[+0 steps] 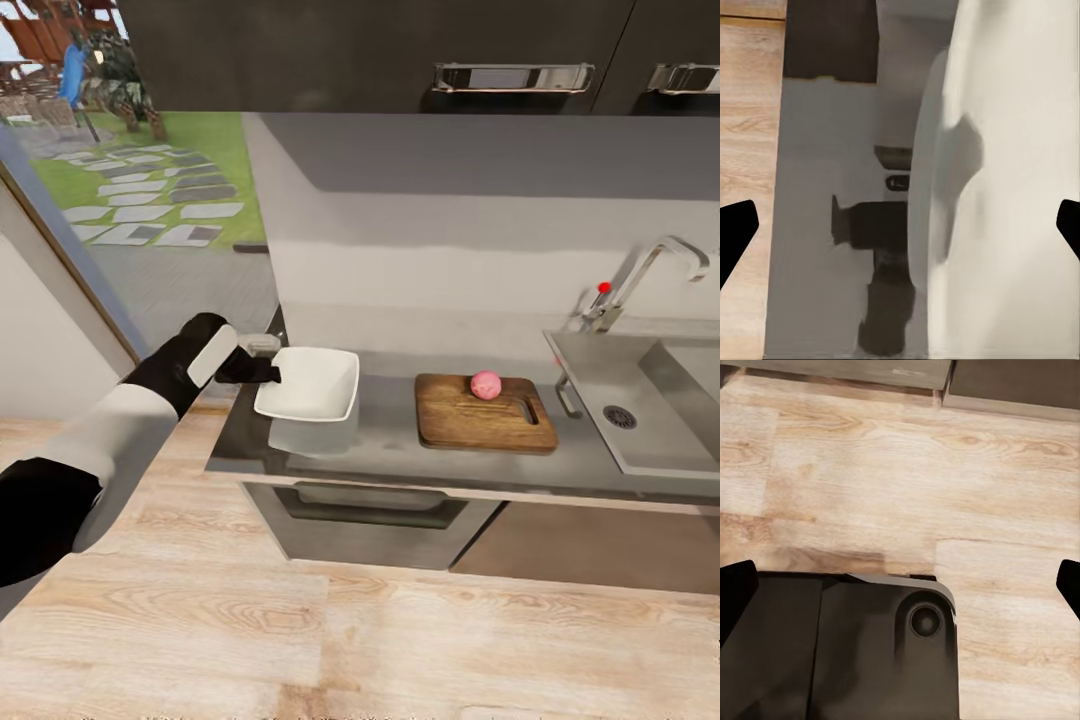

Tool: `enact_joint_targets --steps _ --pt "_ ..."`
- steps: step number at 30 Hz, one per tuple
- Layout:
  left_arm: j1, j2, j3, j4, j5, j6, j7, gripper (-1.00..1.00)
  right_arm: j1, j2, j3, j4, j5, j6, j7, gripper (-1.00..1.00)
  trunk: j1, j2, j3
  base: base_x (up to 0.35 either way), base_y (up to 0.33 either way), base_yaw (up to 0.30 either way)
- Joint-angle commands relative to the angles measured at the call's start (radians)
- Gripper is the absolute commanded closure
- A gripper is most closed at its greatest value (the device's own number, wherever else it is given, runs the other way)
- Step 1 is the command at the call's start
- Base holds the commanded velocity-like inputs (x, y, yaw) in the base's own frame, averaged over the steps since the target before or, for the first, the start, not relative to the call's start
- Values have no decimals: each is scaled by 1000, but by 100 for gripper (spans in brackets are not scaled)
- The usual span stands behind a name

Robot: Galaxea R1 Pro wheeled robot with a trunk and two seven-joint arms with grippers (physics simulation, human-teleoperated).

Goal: In the kitchen, take the Vidalia onion out of the sink, dice it on the chopping board with the paring knife, put the diced onion into the bowl on the countertop, then place both the paring knife and the chopping board into the sink.

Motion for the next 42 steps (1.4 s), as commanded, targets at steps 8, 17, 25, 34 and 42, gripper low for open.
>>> enact_joint_targets --steps 8,17,25,34,42 --pt "-1 4 -10 -10 12 2 8 -100 0 0 2 -2 10 1 -10 -100 0 -2 -2 -283 0 0" --pt "-1 4 -11 -9 12 2 8 -100 0 0 2 -2 10 1 -10 -100 0 -2 -2 -332 0 0" --pt "-1 4 -12 -9 12 2 8 -100 0 0 2 -2 10 1 -10 -100 0 -2 -2 -332 0 0" --pt "0 4 -12 -9 12 1 8 -100 0 0 2 -1 10 1 -10 -100 0 -2 -2 -332 0 0" --pt "31 4 -12 8 12 -3 7 -100 0 0 2 1 10 2 -10 -100 0 -2 -2 -254 0 0"
